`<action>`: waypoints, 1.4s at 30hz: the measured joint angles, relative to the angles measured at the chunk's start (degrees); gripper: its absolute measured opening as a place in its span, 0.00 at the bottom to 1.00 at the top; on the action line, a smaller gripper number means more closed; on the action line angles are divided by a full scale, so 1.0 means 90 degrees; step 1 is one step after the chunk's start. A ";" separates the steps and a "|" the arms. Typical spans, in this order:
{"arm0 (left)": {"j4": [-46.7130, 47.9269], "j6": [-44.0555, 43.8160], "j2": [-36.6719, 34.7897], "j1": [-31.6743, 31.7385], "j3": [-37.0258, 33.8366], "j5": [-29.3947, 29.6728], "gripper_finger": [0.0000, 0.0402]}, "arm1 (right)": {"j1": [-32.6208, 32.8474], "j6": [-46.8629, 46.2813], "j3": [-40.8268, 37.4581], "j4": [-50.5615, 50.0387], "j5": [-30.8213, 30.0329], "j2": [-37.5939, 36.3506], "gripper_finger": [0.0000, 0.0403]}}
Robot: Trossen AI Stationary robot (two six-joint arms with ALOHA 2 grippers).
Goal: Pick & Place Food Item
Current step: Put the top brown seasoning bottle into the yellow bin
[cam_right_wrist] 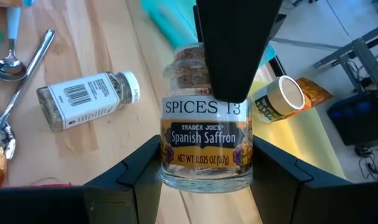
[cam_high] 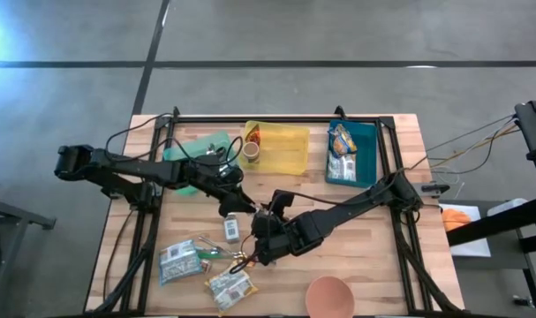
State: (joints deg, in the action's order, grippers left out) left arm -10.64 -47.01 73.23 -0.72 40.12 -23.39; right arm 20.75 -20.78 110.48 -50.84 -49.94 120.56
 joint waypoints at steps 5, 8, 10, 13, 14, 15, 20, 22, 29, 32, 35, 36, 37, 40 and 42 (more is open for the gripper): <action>0.0003 -0.0070 0.0007 -0.0010 0.0000 -0.0042 0.50 | 0.0000 -0.0006 0.0000 0.0036 0.0037 -0.0008 0.46; 0.0004 -0.0102 0.0010 -0.0036 0.0000 -0.0044 0.50 | 0.0000 -0.0007 0.0000 0.0059 0.0045 -0.0009 0.46; 0.0004 -0.0123 0.0010 -0.0060 0.0000 -0.0042 0.50 | 0.0000 -0.0007 0.0000 0.0063 0.0047 -0.0013 0.46; 0.0001 -0.0137 0.0012 -0.0072 0.0000 -0.0040 0.50 | 0.0000 -0.0007 0.0013 0.0051 0.0052 -0.0016 0.46; 0.0001 -0.0137 0.0011 -0.0072 0.0000 -0.0042 0.50 | 0.0000 -0.0008 0.0027 0.0047 0.0052 -0.0016 0.46; -0.0007 -0.0136 0.0010 -0.0072 0.0000 -0.0043 0.50 | 0.0000 -0.0010 0.0045 0.0034 0.0041 -0.0016 0.46; -0.0030 -0.0080 0.0005 -0.0094 0.0006 -0.0066 0.50 | 0.0000 0.0032 0.0144 -0.0005 -0.0006 -0.0016 0.46; -0.0028 -0.0039 0.0002 -0.0094 0.0013 -0.0095 0.49 | 0.0000 0.0070 0.0163 -0.0003 -0.0009 -0.0016 0.46; -0.0035 -0.0014 0.0000 -0.0101 0.0017 -0.0168 0.41 | -0.0002 0.0078 0.0166 0.0005 -0.0089 -0.0016 0.46; -0.0033 -0.0011 0.0000 -0.0104 0.0017 -0.0171 0.41 | -0.0002 0.0089 0.0168 0.0007 -0.0089 -0.0016 0.46; -0.0035 0.0005 0.0000 -0.0104 0.0017 -0.0171 0.41 | -0.0002 0.0128 0.0168 0.0012 -0.0089 -0.0016 0.46; -0.0033 0.0004 0.0000 -0.0106 0.0017 -0.0171 0.41 | -0.0002 0.0126 0.0168 0.0012 -0.0086 -0.0016 0.46; -0.0033 0.0003 0.0000 -0.0106 0.0017 -0.0171 0.41 | -0.0002 0.0129 0.0168 0.0016 -0.0086 -0.0016 0.46; -0.0033 -0.0022 -0.0003 -0.0106 0.0017 -0.0171 0.41 | -0.0002 0.0129 0.0168 0.0033 -0.0049 -0.0016 0.49; -0.0060 -0.0023 -0.0005 -0.0111 0.0012 -0.0185 0.41 | -0.0011 0.0115 0.0168 0.0158 0.0002 -0.0016 0.57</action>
State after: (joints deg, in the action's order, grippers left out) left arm -11.18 -47.22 73.19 -1.72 40.23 -25.05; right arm 20.65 -19.74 111.98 -49.43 -49.93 120.42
